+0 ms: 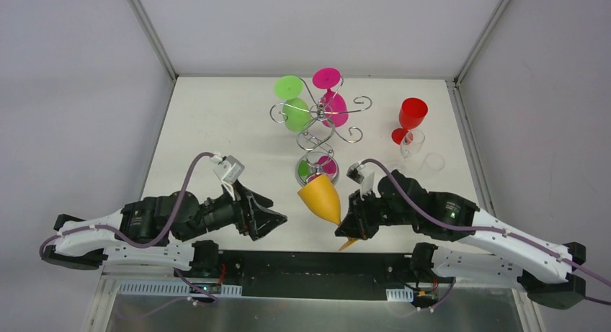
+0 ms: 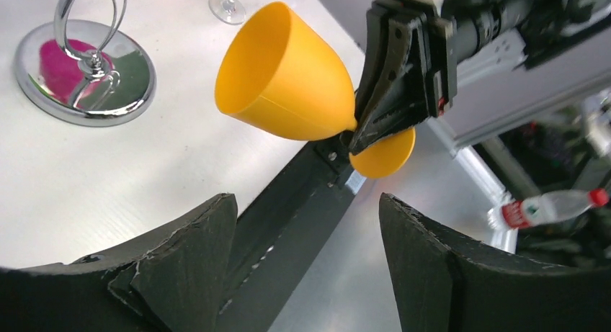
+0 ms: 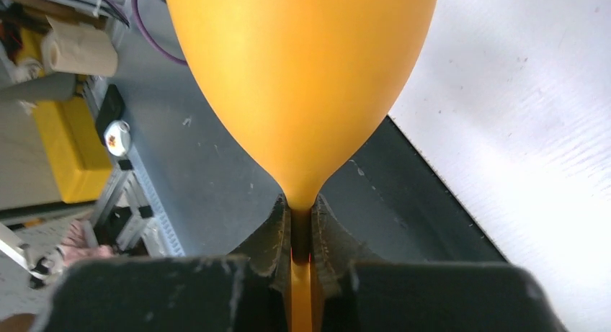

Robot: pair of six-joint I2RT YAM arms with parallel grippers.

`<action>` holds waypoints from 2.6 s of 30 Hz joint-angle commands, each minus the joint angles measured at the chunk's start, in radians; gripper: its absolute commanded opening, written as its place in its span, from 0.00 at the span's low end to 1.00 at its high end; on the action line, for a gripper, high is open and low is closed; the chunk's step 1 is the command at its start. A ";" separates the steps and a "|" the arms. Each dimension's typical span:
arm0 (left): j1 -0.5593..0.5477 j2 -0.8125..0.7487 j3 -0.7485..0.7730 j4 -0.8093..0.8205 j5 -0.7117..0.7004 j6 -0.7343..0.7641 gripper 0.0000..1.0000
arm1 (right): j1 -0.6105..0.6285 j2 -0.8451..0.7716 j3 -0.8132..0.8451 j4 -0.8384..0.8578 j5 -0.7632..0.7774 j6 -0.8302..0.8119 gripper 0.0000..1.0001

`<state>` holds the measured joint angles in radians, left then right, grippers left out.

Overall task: Take the wine glass off the wine glass rack
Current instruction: Place the wine glass at the center of the board.

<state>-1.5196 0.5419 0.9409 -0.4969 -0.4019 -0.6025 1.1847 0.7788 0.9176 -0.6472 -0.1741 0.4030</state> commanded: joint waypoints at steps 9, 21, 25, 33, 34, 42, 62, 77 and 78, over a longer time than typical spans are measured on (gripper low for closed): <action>-0.011 -0.162 -0.136 0.083 -0.113 -0.329 0.75 | 0.013 -0.003 0.091 0.028 -0.088 -0.418 0.00; -0.010 -0.219 -0.214 0.100 -0.151 -0.472 0.75 | 0.032 0.044 0.128 0.004 -0.212 -0.782 0.00; -0.010 -0.223 -0.239 0.126 -0.141 -0.492 0.75 | 0.035 0.067 0.137 0.014 -0.206 -0.843 0.00; -0.011 -0.177 -0.248 0.158 -0.097 -0.518 0.73 | 0.037 0.122 0.176 0.036 -0.206 -0.901 0.00; -0.010 -0.170 -0.245 0.160 -0.091 -0.518 0.73 | 0.038 0.133 0.184 0.033 -0.200 -0.904 0.00; -0.010 -0.149 -0.245 0.170 -0.066 -0.518 0.60 | 0.047 0.184 0.222 0.024 -0.200 -0.923 0.00; -0.010 -0.140 -0.243 0.164 -0.071 -0.510 0.00 | 0.064 0.193 0.219 -0.008 -0.137 -0.921 0.00; 0.053 -0.058 -0.221 0.137 -0.043 -0.461 0.00 | 0.064 0.079 0.163 0.048 0.005 -0.872 0.44; 0.094 -0.046 -0.225 0.146 0.001 -0.461 0.00 | 0.064 0.071 0.160 0.051 0.018 -0.868 0.45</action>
<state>-1.4994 0.4629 0.6914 -0.3859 -0.4747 -1.0912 1.2442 0.8993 1.0863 -0.6552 -0.2245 -0.4828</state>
